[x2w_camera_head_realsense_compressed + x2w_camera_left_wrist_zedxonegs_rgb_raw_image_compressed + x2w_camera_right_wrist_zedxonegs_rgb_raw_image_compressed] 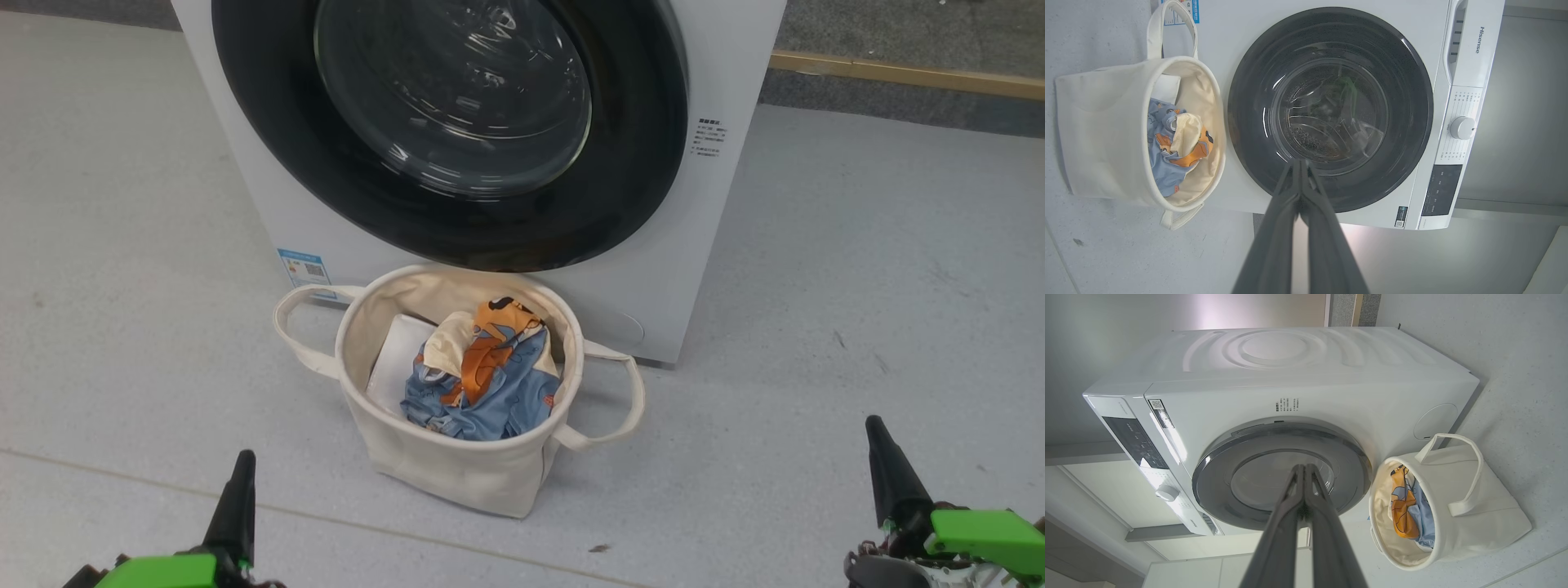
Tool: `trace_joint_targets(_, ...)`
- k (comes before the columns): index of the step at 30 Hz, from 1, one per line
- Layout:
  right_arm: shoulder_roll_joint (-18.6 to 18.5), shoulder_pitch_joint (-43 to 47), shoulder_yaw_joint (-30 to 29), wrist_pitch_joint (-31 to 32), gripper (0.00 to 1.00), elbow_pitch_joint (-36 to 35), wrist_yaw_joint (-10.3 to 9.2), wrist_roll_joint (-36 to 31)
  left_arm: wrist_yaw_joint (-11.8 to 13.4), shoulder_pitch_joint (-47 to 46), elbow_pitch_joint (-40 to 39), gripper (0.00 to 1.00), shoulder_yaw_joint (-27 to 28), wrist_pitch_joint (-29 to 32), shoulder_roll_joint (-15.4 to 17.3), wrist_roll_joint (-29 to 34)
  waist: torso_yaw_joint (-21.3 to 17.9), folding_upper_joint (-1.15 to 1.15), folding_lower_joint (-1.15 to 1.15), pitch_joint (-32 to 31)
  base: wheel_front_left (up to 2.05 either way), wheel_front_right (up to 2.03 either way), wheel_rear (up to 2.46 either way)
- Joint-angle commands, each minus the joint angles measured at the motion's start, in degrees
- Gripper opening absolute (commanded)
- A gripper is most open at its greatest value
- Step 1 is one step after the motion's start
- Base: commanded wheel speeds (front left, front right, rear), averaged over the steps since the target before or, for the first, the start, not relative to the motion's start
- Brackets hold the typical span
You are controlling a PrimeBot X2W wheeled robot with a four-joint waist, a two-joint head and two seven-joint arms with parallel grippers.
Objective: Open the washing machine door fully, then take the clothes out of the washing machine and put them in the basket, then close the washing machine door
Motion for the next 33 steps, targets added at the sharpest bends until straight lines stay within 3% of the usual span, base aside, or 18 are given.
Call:
trace_joint_targets(1, -0.66, -2.8, 1.14, 0.48, 0.0, -1.79, 0.01, 0.33, -0.41, -2.56, -1.52, 0.0, 1.95, 0.46, 0.32, -0.18, 0.0, 0.0, 0.0, 0.0, 0.0, 0.0, 0.0)
trace_joint_targets(33, -0.66, -2.8, 1.14, 0.48, 0.0, -1.79, 0.01, 0.33, -0.41, -2.56, -1.52, 0.0, 1.95, 0.45, 0.32, -0.18, 0.0, 0.0, 0.0, 0.0, 0.0, 0.0, 0.0)
